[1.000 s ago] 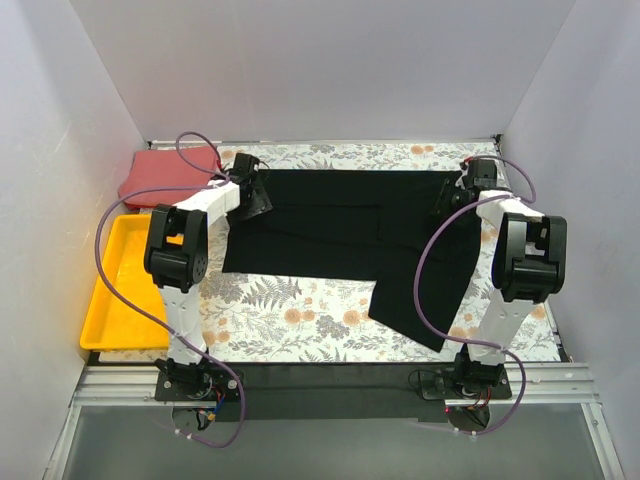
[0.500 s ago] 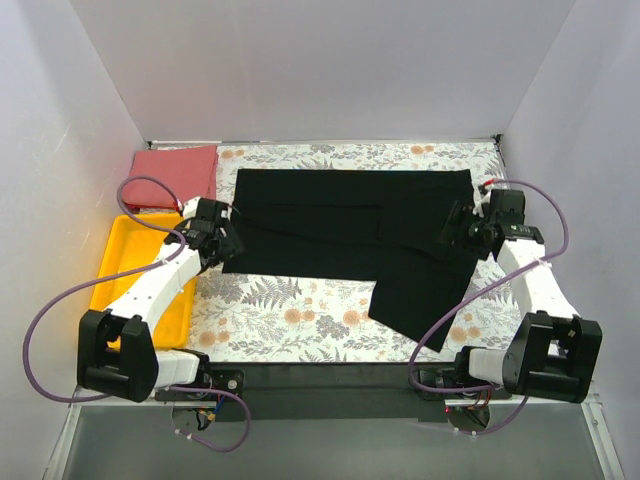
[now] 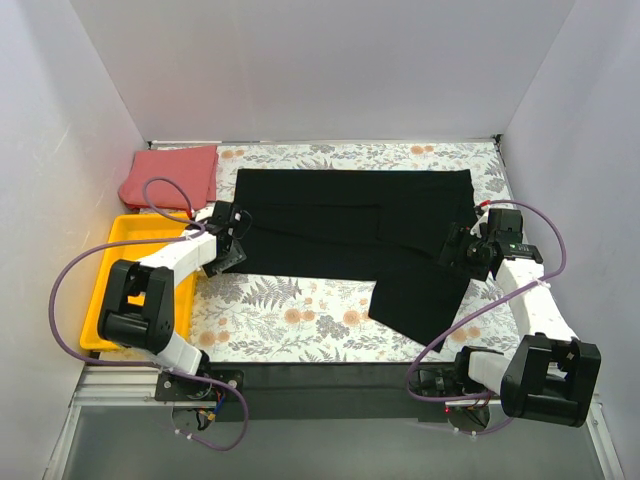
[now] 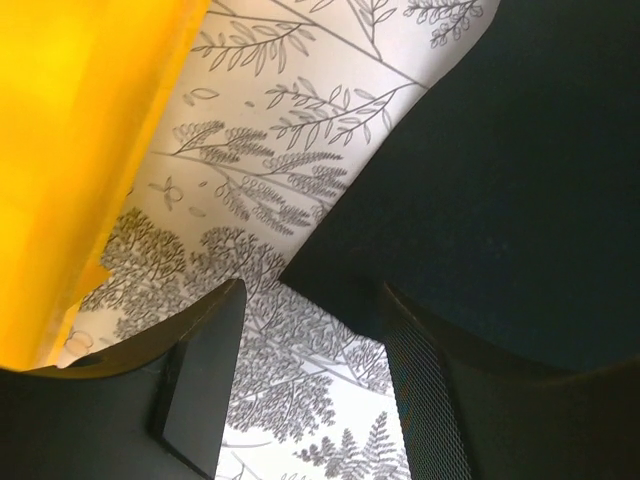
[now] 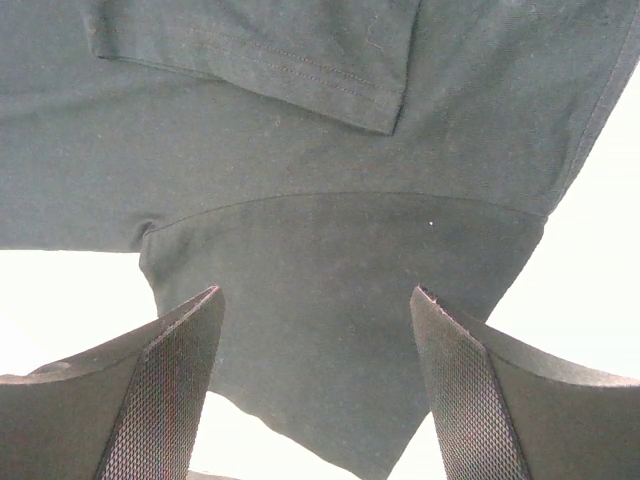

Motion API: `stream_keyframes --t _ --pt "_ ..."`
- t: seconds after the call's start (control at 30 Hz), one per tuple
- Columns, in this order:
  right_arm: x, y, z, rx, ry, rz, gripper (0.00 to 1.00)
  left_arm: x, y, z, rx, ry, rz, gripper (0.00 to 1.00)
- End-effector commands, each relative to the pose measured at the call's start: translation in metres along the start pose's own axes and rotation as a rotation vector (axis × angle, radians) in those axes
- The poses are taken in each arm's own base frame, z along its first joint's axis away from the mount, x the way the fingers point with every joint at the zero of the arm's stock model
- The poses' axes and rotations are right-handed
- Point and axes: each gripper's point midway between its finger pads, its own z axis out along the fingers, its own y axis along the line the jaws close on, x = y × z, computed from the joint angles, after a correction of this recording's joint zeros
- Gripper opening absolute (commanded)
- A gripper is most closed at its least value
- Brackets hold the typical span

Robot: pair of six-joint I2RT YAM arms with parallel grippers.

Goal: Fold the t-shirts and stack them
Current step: Fold the tshirt

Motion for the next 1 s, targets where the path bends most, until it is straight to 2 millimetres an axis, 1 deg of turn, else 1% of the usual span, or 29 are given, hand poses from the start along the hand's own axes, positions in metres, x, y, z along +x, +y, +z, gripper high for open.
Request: stream_keyframes --t 0.0,0.13,0.27,0.3,0.33,0.4,0.47,0.53,0.57,0.6,0.63,0.73,0.77,0.83,0.9,0.93,0.97 --pt "-0.011 -0.001 -0.003 0.012 -0.038 -0.026 0.81 -0.020 -0.008 0.003 -0.002 -0.057 -0.020 0.54" --pt "-0.011 -0.002 -0.001 0.013 -0.029 -0.026 0.81 -0.012 -0.005 0.014 -0.024 -0.037 0.017 0.54" --pt "-0.014 -0.009 -0.001 0.054 -0.036 -0.031 0.81 0.011 0.002 0.022 -0.043 0.036 0.030 0.52" --pt "-0.016 -0.011 -0.001 0.067 -0.041 -0.030 0.81 0.019 0.004 0.024 -0.043 0.058 0.025 0.49" --pt "-0.016 -0.014 -0.002 0.084 -0.036 -0.028 0.81 0.023 0.006 0.024 -0.046 0.067 0.025 0.40" --pt "-0.019 -0.021 -0.001 0.132 -0.035 -0.023 0.81 0.032 0.011 0.026 -0.051 0.084 0.028 0.36" --pt "-0.018 -0.030 0.000 0.181 -0.022 -0.015 0.81 0.036 0.011 0.028 -0.048 0.091 0.035 0.29" --pt "-0.022 -0.035 -0.002 0.216 -0.028 -0.011 0.80 0.037 0.010 0.029 -0.044 0.101 0.044 0.20" --pt "-0.023 -0.044 -0.003 0.270 -0.032 -0.006 0.80 0.037 0.010 0.028 -0.042 0.097 0.046 0.09" --pt "-0.026 -0.047 -0.005 0.289 -0.044 -0.005 0.79 0.036 0.010 0.027 -0.040 0.093 0.046 0.05" --pt "-0.027 -0.055 -0.006 0.332 -0.053 0.003 0.79 0.035 0.011 0.026 -0.044 0.085 0.048 0.00" --pt "-0.028 -0.068 -0.009 0.391 -0.064 0.032 0.75 0.028 0.010 0.021 -0.030 0.059 0.049 0.00" --pt "-0.029 -0.075 -0.010 0.422 -0.069 0.046 0.72 0.025 0.009 0.018 -0.022 0.051 0.048 0.00" --pt "-0.028 -0.082 -0.011 0.449 -0.068 0.070 0.69 0.023 0.007 0.016 -0.010 0.044 0.049 0.00" --pt "-0.031 -0.088 -0.011 0.462 -0.079 0.093 0.63 0.021 0.005 0.012 0.009 0.038 0.049 0.00" --pt "-0.029 -0.092 -0.008 0.470 -0.068 0.102 0.61 0.020 0.003 0.011 0.019 0.037 0.047 0.00" --pt "-0.029 -0.095 -0.006 0.469 -0.065 0.107 0.56 0.021 0.001 0.009 0.033 0.043 0.046 0.00"
